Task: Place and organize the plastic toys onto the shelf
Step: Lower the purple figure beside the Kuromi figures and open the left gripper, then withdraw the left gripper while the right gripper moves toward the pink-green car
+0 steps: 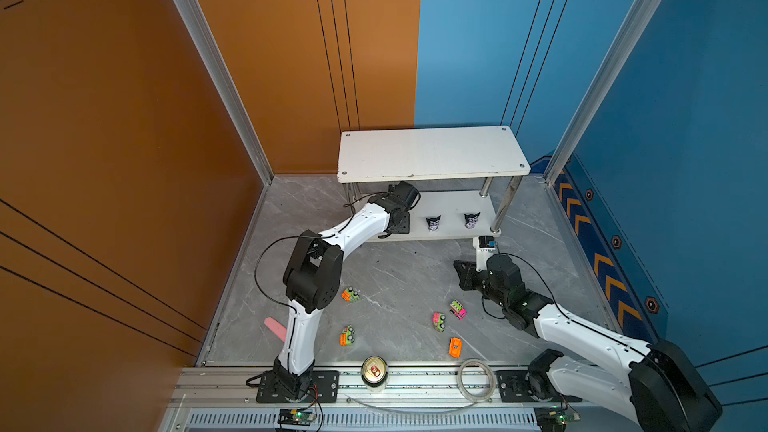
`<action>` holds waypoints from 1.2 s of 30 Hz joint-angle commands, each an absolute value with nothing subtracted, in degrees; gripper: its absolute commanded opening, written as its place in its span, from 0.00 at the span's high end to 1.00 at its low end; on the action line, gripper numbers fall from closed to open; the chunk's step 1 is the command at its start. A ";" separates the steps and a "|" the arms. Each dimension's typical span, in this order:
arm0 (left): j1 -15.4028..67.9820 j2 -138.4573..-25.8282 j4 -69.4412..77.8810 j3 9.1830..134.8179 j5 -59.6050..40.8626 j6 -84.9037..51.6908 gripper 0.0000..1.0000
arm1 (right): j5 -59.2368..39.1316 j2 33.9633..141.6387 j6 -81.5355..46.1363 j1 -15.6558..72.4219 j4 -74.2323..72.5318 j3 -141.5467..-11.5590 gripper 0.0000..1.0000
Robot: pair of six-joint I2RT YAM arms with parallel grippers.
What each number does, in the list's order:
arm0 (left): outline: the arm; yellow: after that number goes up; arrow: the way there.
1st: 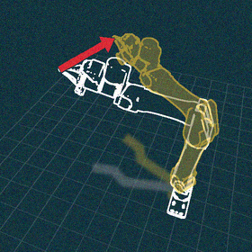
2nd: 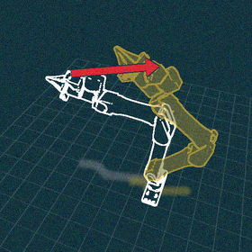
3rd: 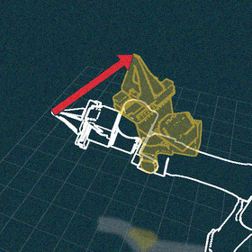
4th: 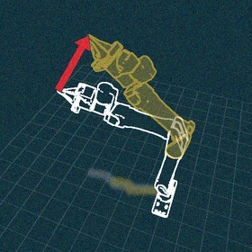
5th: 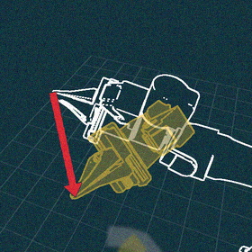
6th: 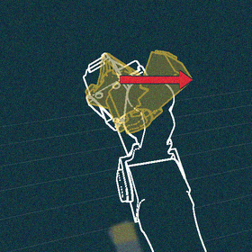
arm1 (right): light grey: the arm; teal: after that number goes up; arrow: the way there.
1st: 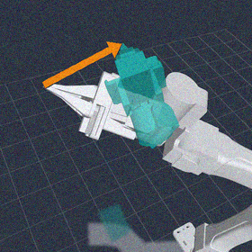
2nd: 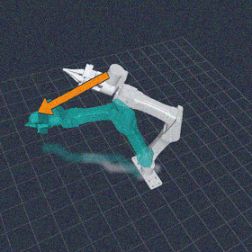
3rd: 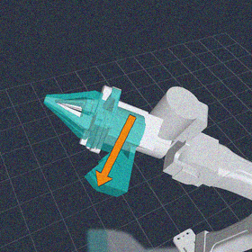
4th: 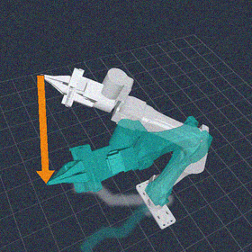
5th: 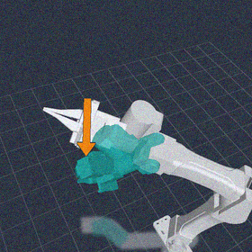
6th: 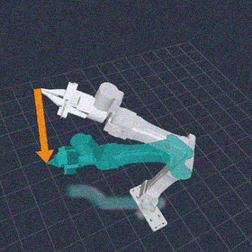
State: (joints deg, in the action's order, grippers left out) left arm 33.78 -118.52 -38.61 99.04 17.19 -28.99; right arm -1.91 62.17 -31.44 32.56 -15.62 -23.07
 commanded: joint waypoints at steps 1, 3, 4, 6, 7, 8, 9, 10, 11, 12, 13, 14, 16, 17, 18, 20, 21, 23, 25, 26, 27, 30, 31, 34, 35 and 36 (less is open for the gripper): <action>34.37 -115.18 -39.73 98.45 18.81 -29.58 0.33 | -2.99 62.42 -32.08 32.12 -14.96 -24.43 0.84; 34.45 -114.89 -39.81 98.21 18.96 -29.61 0.33 | -2.99 62.38 -32.08 32.16 -15.03 -24.43 0.84; 34.54 -114.79 -39.71 98.04 18.99 -29.62 0.33 | -2.99 62.52 -32.08 32.16 -14.98 -24.43 0.84; 34.54 -114.58 -39.73 97.85 18.96 -29.78 0.33 | -2.99 62.49 -32.08 32.17 -15.02 -24.43 0.84; 34.54 -114.56 -39.73 97.90 18.95 -29.79 0.33 | -2.99 62.47 -32.08 32.13 -15.03 -24.43 0.84; 34.61 -114.54 -39.80 97.91 18.96 -29.78 0.33 | -3.01 62.55 -32.09 32.12 -15.03 -24.43 0.84; 34.63 -114.54 -39.79 97.89 18.98 -29.87 0.33 | -3.00 62.56 -32.08 32.16 -15.03 -24.43 0.84; 34.69 -114.45 -39.74 97.80 18.89 -29.80 0.33 | -2.99 62.55 -32.09 32.10 -14.98 -24.44 0.84; 34.79 -114.43 -39.78 97.81 18.89 -29.80 0.33 | -3.07 62.57 -32.08 32.11 -15.02 -24.43 0.84; 34.88 -114.35 -39.81 97.73 19.00 -29.81 0.33 | -2.99 62.66 -32.08 32.15 -15.03 -24.48 0.84; 34.96 -114.22 -39.79 97.57 19.14 -29.90 0.33 | -3.00 62.67 -32.08 32.12 -15.03 -24.43 0.84; 35.04 -114.02 -39.79 97.40 19.12 -29.97 0.33 | -3.06 62.68 -32.08 32.17 -15.03 -24.47 0.84; 35.13 -113.35 -39.79 96.87 19.28 -30.21 0.33 | -3.00 62.90 -32.17 32.12 -15.08 -24.56 0.84; 35.25 -113.02 -39.78 96.56 19.25 -30.31 0.33 | -3.07 63.01 -32.17 32.12 -15.11 -24.52 0.84; 35.40 -112.49 -39.81 96.11 19.50 -30.43 0.33 | -3.24 63.10 -32.26 32.08 -15.18 -24.53 0.84; 35.90 -111.23 -39.81 95.18 20.06 -30.51 0.33 | -3.35 63.27 -32.32 32.09 -15.25 -24.53 0.84; 36.21 -110.37 -39.77 94.65 20.49 -30.58 0.33 | -3.36 63.24 -32.30 32.05 -15.14 -24.54 0.84; 36.91 -108.58 -39.81 93.38 21.51 -30.59 0.33 | -3.41 62.98 -32.25 32.07 -15.12 -24.62 0.84; 37.57 -106.36 -39.96 91.98 22.72 -30.69 0.32 | -3.31 62.40 -32.21 32.03 -14.94 -24.54 0.84; 37.87 -105.07 -40.24 91.25 23.64 -30.86 0.31 | -3.12 62.19 -32.17 32.08 -14.77 -24.57 0.84; 38.11 -103.71 -40.50 90.54 24.42 -30.93 0.30 | -3.04 62.01 -32.09 32.04 -14.82 -24.47 0.84; 38.74 -99.55 -41.04 87.63 26.39 -31.31 0.30 | -2.75 61.65 -31.99 31.95 -14.51 -24.43 0.84; 39.03 -98.11 -41.04 86.52 26.79 -31.57 0.30 | -2.71 61.61 -31.86 31.99 -14.45 -24.46 0.84; 40.81 -93.29 -40.98 82.13 28.57 -32.73 0.30 | -2.04 61.22 -31.49 31.92 -13.99 -24.44 0.84; 41.75 -91.44 -41.04 80.53 29.19 -33.15 0.30 | -1.76 61.01 -31.38 31.90 -13.96 -24.43 0.84; 42.69 -89.61 -40.99 78.81 30.10 -33.50 0.30 | -1.39 60.91 -31.38 31.89 -13.96 -24.23 0.84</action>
State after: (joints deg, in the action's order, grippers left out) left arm 40.38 -93.08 -39.09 82.32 26.37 -31.66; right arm -2.72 62.28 -31.57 32.23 -15.44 -23.07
